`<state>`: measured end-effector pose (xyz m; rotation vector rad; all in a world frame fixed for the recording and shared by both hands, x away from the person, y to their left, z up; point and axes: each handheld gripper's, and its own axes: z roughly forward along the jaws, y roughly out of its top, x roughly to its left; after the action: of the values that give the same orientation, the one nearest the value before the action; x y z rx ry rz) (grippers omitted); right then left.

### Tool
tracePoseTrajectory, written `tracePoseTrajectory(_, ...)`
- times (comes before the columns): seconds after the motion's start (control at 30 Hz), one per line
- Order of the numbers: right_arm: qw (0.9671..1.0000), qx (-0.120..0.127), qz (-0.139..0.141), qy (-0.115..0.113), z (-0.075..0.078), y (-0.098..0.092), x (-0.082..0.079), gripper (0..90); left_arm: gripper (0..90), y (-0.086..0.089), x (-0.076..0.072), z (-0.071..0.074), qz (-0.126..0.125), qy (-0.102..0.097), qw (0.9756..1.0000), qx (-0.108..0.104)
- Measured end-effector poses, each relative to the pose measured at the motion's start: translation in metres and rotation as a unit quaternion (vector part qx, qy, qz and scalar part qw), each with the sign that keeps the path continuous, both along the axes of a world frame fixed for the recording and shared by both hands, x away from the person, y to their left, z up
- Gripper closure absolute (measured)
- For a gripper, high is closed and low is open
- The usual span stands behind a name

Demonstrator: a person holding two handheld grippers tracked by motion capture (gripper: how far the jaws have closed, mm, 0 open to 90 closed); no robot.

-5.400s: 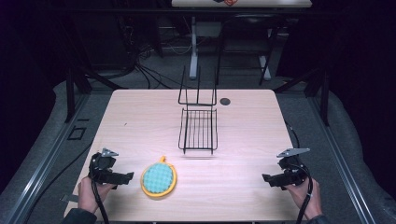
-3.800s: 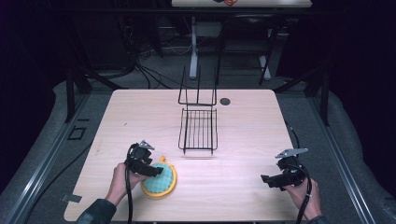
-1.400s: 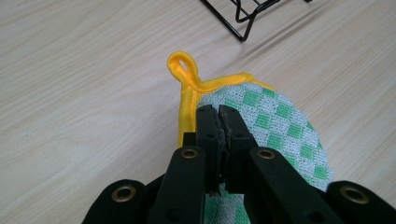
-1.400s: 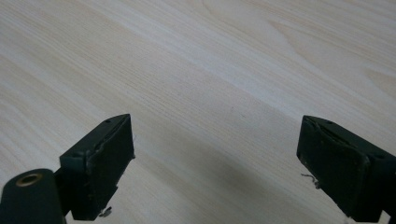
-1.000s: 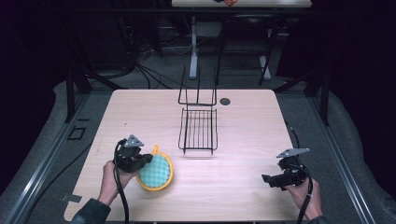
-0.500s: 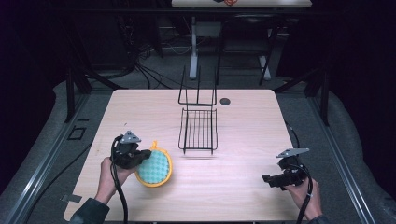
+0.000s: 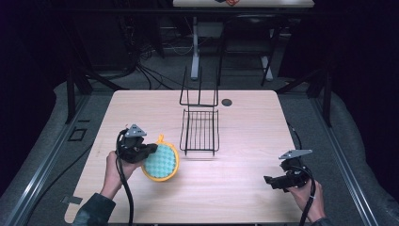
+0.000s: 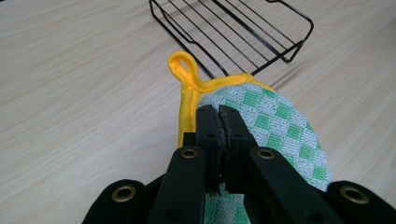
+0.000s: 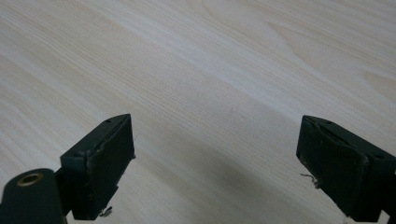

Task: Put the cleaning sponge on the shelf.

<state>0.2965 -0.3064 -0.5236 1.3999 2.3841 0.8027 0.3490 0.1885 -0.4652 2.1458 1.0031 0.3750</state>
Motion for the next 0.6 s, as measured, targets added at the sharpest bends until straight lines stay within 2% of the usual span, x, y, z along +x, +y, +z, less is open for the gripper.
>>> tracePoseTrajectory(0.23, 1.0, 0.005, -0.001, 0.001, -0.001, 0.0, 0.001, 10.9, 87.7, -0.008, 0.01, 0.001, -0.003, -0.001, 1.0, -0.006)
tracePoseTrajectory(0.6, 1.0, 0.0, 0.002, 0.002, 0.0, 0.0, 0.001, 10.9, 87.7, -0.014, 0.02, 0.005, -0.007, -0.006, 0.9999, -0.012)
